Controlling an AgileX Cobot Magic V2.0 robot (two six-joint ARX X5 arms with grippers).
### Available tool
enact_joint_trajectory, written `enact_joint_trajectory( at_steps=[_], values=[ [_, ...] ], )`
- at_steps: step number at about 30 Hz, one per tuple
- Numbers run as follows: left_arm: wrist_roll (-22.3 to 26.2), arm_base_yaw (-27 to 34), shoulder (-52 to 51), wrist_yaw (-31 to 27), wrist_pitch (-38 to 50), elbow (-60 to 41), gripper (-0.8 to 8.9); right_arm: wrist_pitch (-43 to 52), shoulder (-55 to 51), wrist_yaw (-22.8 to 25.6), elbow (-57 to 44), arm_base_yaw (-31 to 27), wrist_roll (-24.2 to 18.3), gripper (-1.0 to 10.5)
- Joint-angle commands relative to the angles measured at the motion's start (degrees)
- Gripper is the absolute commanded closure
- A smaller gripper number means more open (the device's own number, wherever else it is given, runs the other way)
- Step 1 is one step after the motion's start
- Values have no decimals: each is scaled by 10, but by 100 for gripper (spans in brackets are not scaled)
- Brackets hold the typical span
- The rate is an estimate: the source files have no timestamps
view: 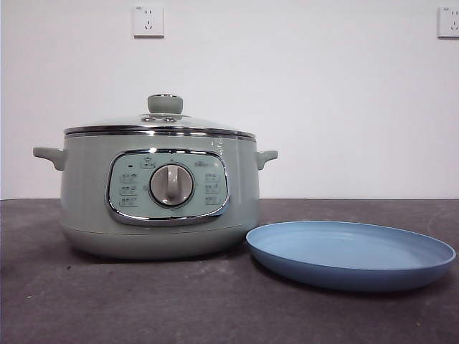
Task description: Take the potato out from the steamer,put the potato on the plate,close the lid
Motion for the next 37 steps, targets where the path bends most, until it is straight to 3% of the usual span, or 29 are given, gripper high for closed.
enact_joint_trajectory(
  at_steps=[1, 7, 11, 17, 20, 28, 30, 34, 37],
  values=[
    [27, 2, 29, 19, -32, 43, 822, -26, 34, -20, 50, -1, -6, 958],
    [104, 2, 104, 84, -126, 134, 822, -147, 136, -100, 183, 0, -92, 958],
    [162, 2, 147, 122, -196, 184, 822, -272, 206, -158, 271, 0, -182, 958],
    [229, 0, 190, 123, -290, 246, 822, -424, 289, -168, 364, 19, -289, 958],
    [252, -4, 199, 124, -322, 268, 822, -469, 314, -168, 386, 36, -310, 958],
    [254, -14, 201, 120, -339, 279, 810, -482, 329, -168, 393, 63, -310, 937],
    [252, -14, 201, 120, -340, 279, 737, -482, 329, -168, 393, 63, -309, 841],
    [252, -14, 201, 119, -339, 279, 343, -482, 329, -168, 393, 63, -296, 387],
    [251, -14, 201, 119, -337, 279, 291, -482, 329, -168, 393, 63, -295, 309]
  ],
)
